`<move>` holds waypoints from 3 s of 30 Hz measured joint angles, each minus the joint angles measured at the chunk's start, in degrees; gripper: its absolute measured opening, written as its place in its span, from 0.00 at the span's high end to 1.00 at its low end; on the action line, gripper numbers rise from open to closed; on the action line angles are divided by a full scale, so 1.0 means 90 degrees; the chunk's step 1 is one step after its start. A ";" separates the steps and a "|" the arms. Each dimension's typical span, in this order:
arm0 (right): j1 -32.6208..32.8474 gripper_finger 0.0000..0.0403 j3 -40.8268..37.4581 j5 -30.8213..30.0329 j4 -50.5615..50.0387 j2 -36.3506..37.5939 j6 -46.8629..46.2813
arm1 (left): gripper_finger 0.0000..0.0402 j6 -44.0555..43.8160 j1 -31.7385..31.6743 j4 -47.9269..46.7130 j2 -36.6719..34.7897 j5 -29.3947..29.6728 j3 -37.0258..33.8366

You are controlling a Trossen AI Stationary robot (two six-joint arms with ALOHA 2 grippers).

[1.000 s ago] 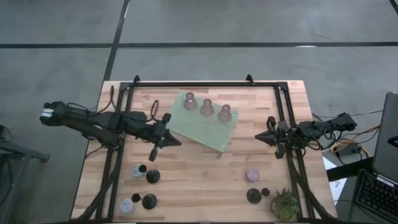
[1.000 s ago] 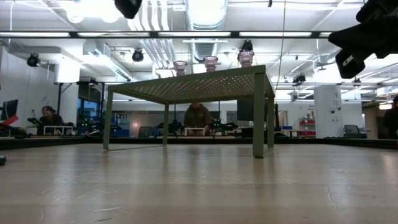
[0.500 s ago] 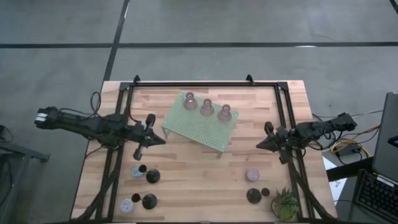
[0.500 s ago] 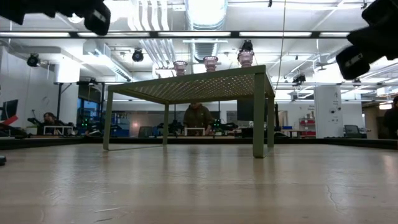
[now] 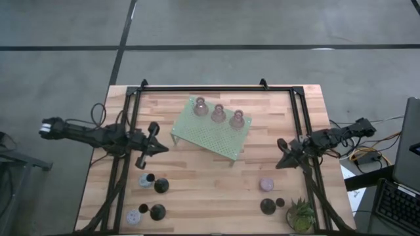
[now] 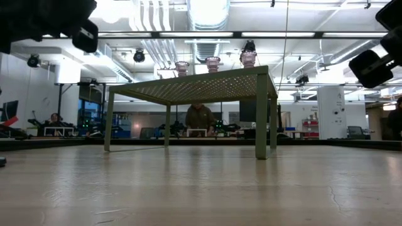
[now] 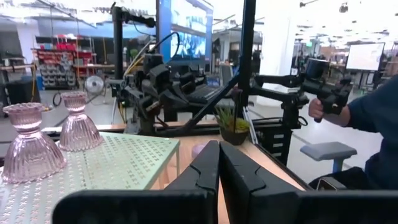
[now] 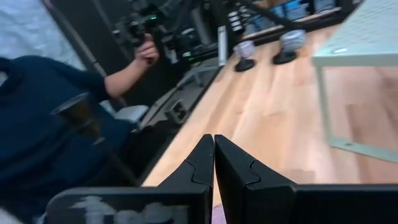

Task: Pick & Place candle stick holders
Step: Put the bottom right black candle holder on the shelf

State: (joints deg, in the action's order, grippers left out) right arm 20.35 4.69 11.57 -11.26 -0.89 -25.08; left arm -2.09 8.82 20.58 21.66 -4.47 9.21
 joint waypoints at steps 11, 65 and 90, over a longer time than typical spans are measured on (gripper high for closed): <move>0.0939 0.89 -0.0286 0.0113 0.1090 -0.0564 0.0214 | 0.96 -0.0117 0.0000 0.0386 -0.0399 -0.0015 -0.0444; 0.2879 0.82 0.1003 -0.0949 0.5622 -0.7344 0.1081 | 0.96 0.0493 -0.0012 0.0645 -0.0613 0.0002 -0.0954; 0.2324 0.96 0.0991 -0.1301 0.5614 -0.6211 0.1465 | 0.96 0.0493 -0.0010 0.0422 -0.0604 0.0002 -0.0952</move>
State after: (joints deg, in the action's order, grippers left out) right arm 41.26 13.61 -0.14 39.26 -56.78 -11.90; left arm 2.35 8.73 24.38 16.23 -4.45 0.64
